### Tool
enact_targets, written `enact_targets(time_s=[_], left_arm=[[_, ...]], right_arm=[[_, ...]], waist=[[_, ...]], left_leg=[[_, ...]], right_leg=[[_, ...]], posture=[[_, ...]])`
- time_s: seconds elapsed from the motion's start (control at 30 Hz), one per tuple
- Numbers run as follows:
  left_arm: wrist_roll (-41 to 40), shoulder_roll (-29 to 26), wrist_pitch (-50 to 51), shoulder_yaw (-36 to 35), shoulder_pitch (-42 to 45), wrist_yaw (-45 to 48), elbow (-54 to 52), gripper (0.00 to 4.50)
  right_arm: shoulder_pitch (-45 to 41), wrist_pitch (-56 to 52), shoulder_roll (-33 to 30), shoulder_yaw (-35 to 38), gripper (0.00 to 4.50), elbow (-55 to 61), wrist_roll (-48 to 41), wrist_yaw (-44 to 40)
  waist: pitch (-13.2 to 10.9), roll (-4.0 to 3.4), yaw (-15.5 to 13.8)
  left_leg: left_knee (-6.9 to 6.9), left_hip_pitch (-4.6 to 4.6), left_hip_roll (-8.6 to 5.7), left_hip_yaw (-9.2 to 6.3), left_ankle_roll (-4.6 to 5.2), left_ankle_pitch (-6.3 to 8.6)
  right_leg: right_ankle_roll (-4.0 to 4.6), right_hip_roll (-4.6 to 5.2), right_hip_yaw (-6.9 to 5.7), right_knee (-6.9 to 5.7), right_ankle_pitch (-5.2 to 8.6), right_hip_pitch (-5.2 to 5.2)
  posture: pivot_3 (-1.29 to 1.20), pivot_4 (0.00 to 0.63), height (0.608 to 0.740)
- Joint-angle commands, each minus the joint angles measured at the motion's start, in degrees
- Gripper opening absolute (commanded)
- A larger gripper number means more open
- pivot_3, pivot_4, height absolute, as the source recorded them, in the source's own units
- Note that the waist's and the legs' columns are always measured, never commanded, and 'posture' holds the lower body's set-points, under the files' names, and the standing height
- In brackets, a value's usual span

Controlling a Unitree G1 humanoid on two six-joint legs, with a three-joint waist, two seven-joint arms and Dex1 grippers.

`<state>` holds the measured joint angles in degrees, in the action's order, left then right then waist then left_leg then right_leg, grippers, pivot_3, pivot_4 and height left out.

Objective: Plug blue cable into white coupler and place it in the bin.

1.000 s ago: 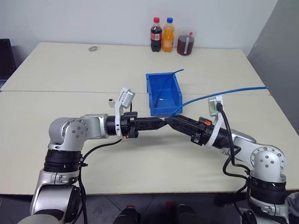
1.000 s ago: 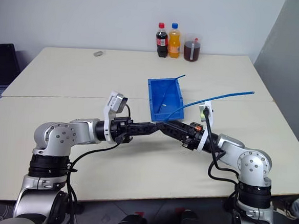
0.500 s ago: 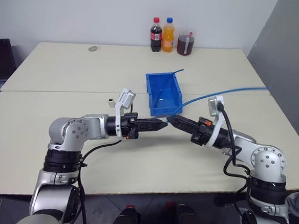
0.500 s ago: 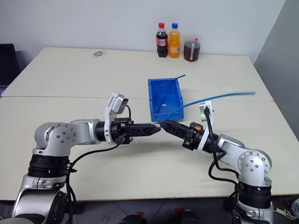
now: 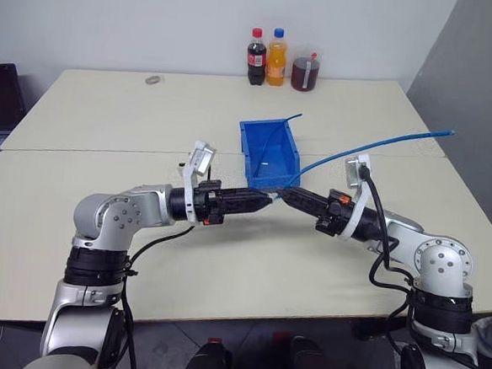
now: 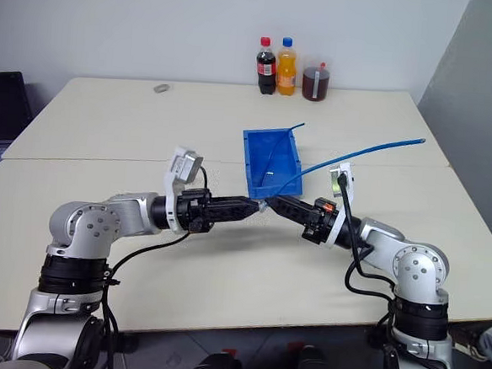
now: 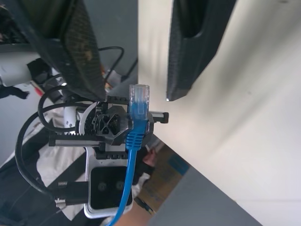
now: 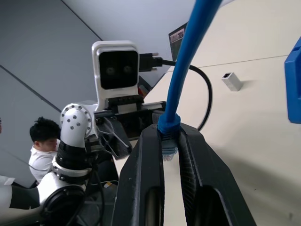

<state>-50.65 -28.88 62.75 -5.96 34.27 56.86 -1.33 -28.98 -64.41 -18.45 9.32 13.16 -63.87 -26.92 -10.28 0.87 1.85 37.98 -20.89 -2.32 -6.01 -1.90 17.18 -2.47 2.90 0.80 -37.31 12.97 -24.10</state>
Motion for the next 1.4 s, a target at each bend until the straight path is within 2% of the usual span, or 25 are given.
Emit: enact_targets(time_s=[0.03,0.07,0.1,0.2,0.3,0.5,0.63,0.77,1.1,1.4], left_arm=[[3.2,-4.2,-5.5,-2.0,-1.4,0.0,-2.4,3.09],[4.3,-4.9,-6.8,-1.8,-1.9,-0.1,-2.7,3.36],[8.2,-5.7,-10.9,-1.0,-2.9,-1.9,-3.2,3.42],[16.9,-6.1,-19.7,-0.9,-5.5,-9.4,-4.6,4.01],[26.7,-4.7,-26.6,-0.8,-8.3,-20.7,-4.0,4.48],[38.6,-0.9,-32.9,-0.7,-11.7,-35.9,-2.2,4.48],[41.6,1.2,-34.2,-0.6,-11.9,-40.0,1.6,4.48],[44.8,3.2,-38.6,0.2,-8.1,-43.2,11.2,4.48],[42.7,9.7,-45.2,-2.1,3.5,-43.6,31.2,4.48],[44.0,10.6,-48.0,-2.4,8.3,-47.0,40.6,4.48]], right_arm=[[-1.9,2.4,-1.1,0.5,0.18,0.3,1.3,-0.3],[-1.9,2.7,-1.2,0.5,0.18,0.2,1.6,-0.4],[-1.8,2.9,-1.5,0.5,0.18,0.4,2.1,-0.4],[-1.0,3.3,-2.2,0.6,0.18,1.2,2.5,-0.4],[-0.2,3.5,-2.5,0.8,0.18,2.0,2.3,-0.1],[-0.6,3.9,-2.6,0.3,0.18,2.3,2.4,0.4],[-1.2,4.1,-2.7,0.0,0.18,1.7,2.7,0.3],[-1.5,4.5,-2.9,-0.6,0.18,1.4,3.5,-0.2],[-1.5,4.8,-3.9,-0.6,0.18,1.9,4.3,-0.3],[-2.1,5.1,-4.7,0.0,0.18,1.6,4.2,0.0]], waist=[[0.0,0.00,0.1],[0.0,-0.01,0.1],[0.0,-0.01,0.1],[0.0,-0.01,-0.1],[0.0,-0.01,-0.2],[0.0,0.00,-0.4],[0.0,0.00,-0.3],[0.0,0.00,-0.3],[0.0,0.02,-0.4],[0.0,0.03,-0.2]], left_leg=[[-0.01,0.00,0.00,0.01,0.00,0.00],[-0.03,0.00,0.00,0.01,0.00,0.00],[-0.03,0.00,0.01,0.02,0.00,0.00],[-0.07,-0.01,0.02,0.00,-0.01,0.00],[-0.05,-0.03,0.00,0.00,-0.01,-0.01],[-0.06,-0.07,-0.02,0.00,0.00,0.00],[-0.06,-0.06,-0.02,0.00,0.02,0.01],[-0.04,-0.06,-0.04,0.00,0.02,0.01],[-0.01,-0.10,-0.10,0.00,0.00,0.00],[-0.03,-0.10,-0.10,0.00,0.00,0.00]], right_leg=[[0.00,0.00,0.01,0.02,0.00,-0.01],[0.00,0.00,0.02,0.02,0.00,-0.01],[0.00,-0.01,0.02,0.03,0.00,-0.01],[0.00,-0.01,0.01,0.10,0.00,-0.01],[0.00,0.07,0.03,0.17,-0.01,0.01],[-0.05,0.14,0.03,0.22,-0.04,0.00],[-0.06,0.13,0.01,0.20,-0.04,0.01],[-0.06,0.09,-0.03,0.17,-0.04,0.01],[-0.11,0.13,-0.04,0.20,-0.08,0.01],[-0.11,0.13,-0.04,0.18,-0.08,-0.01]], posture=[[0.00,0.150,0.740],[0.00,0.150,0.740],[0.00,0.150,0.740],[0.00,0.150,0.740],[0.00,0.150,0.740],[0.00,0.150,0.740],[0.00,0.150,0.740],[0.00,0.150,0.740],[0.00,0.150,0.740],[0.00,0.150,0.740]])
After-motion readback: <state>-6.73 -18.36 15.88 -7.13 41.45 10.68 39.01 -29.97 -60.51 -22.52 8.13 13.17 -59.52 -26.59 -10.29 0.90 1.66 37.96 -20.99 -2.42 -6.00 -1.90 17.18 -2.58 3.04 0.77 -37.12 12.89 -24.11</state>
